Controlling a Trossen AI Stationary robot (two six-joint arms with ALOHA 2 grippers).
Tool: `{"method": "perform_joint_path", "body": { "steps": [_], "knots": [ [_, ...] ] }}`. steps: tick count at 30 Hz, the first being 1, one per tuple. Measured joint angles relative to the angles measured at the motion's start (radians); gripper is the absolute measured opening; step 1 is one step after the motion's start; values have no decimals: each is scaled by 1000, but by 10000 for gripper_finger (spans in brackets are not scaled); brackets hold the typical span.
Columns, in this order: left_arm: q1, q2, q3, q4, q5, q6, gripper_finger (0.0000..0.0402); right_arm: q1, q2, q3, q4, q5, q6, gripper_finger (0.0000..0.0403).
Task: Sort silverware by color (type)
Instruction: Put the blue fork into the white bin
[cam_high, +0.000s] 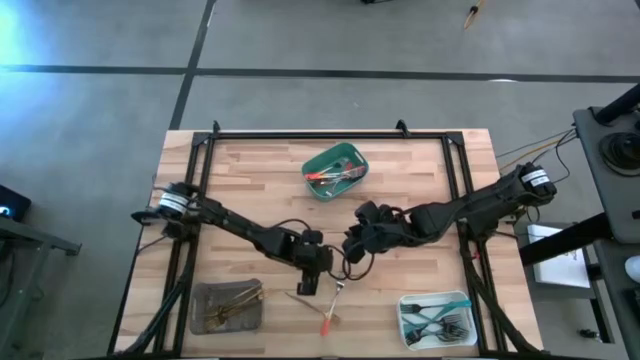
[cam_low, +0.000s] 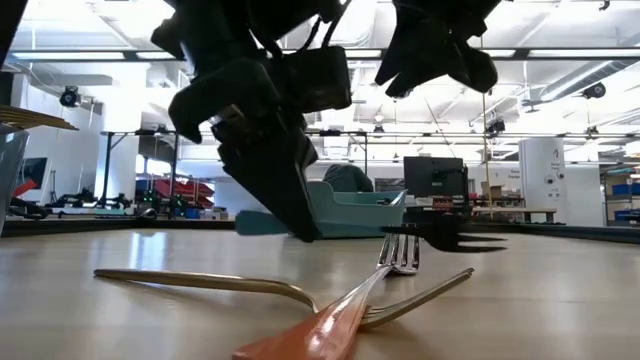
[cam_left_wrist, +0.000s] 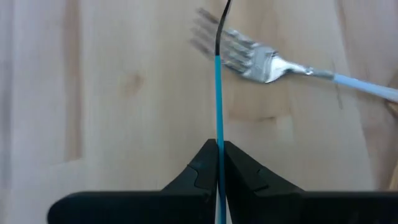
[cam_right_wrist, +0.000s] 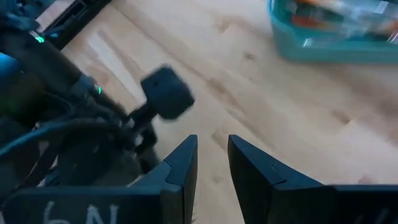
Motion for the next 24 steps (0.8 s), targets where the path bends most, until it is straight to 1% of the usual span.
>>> {"method": "perform_joint_path", "body": {
  "steps": [2, 3, 8, 12, 15, 17, 19, 22, 24],
  "knots": [
    [1, -18, -5, -28, -1, -17, 0, -20, -7, 0, -7, -67, 42, 82],
    [0, -30, -16, -25, -1, -23, 0, -30, -13, 0, -10, -85, 49, 82],
    [9, -122, -136, 72, -15, -85, 0, -84, -76, 0, -28, -103, 11, 82],
    [15, -239, -278, 223, -68, -171, 0, -129, -141, 0, -22, -95, -15, 82],
    [24, -341, -397, 365, -150, -239, 0, -138, -162, 0, 5, -64, -18, 82],
    [32, -404, -470, 469, -233, -286, 0, -137, -154, 0, 50, -8, -20, 82],
    [38, -463, -525, 552, -313, -341, 0, -136, -133, 0, 104, 9, -36, 82],
    [43, -541, -572, 593, -427, -419, 0, -136, -96, 0, 203, 9, -72, 82],
    [43, -588, -585, 591, -488, -437, 0, -136, -73, 0, 278, 9, -102, 82]
  ]
}}
